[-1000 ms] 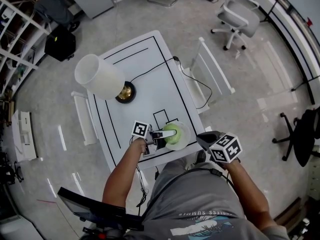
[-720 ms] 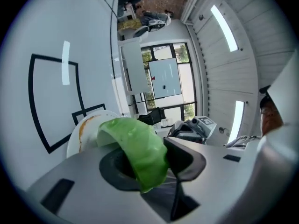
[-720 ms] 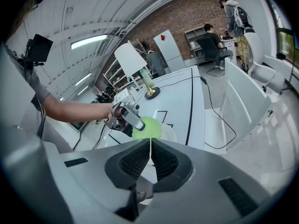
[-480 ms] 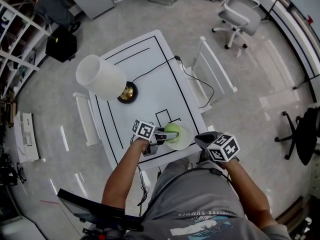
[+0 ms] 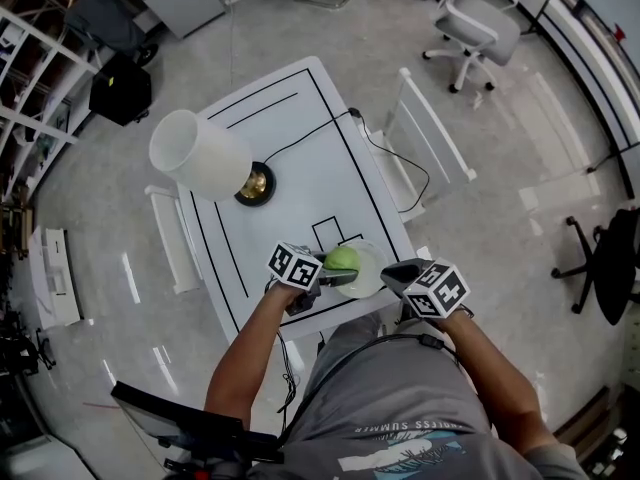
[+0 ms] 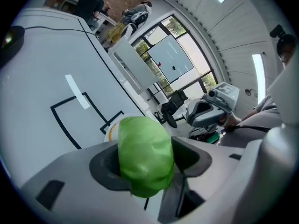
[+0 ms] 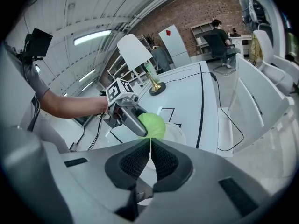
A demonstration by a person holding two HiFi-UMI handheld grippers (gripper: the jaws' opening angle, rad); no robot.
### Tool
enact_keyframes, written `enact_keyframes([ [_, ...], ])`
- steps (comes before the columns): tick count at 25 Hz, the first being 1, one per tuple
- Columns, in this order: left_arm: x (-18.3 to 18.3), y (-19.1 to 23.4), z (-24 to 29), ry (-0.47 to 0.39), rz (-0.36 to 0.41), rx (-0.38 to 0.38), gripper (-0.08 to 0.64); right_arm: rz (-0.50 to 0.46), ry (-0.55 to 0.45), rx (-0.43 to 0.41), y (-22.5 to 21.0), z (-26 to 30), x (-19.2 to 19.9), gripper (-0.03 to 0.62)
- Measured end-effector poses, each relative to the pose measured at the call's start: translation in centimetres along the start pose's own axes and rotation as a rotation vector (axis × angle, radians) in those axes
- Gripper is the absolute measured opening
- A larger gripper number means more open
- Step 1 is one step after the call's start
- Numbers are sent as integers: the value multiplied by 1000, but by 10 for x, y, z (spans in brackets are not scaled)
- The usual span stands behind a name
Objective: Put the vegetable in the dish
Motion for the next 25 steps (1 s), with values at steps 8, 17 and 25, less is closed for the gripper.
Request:
enact_keyframes([
  [8, -2, 11, 4, -77, 156, -281, 396, 28, 33, 5, -7, 16, 8, 11],
  [17, -8, 14, 19, -105, 320, -477, 556, 21, 64, 23, -16, 37, 24, 11],
  [25, 7, 19, 31, -5, 405, -569, 588, 24, 71, 59, -23, 44, 35, 11],
])
Point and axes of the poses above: the fingertips, and each gripper's own axes: z forward along the fingers, y to its left, x out of its underside, the point moved 3 cm from there along -z, backward along the fingers, and after that the axes turned 8 degrees about z, right-handed, at the moved point
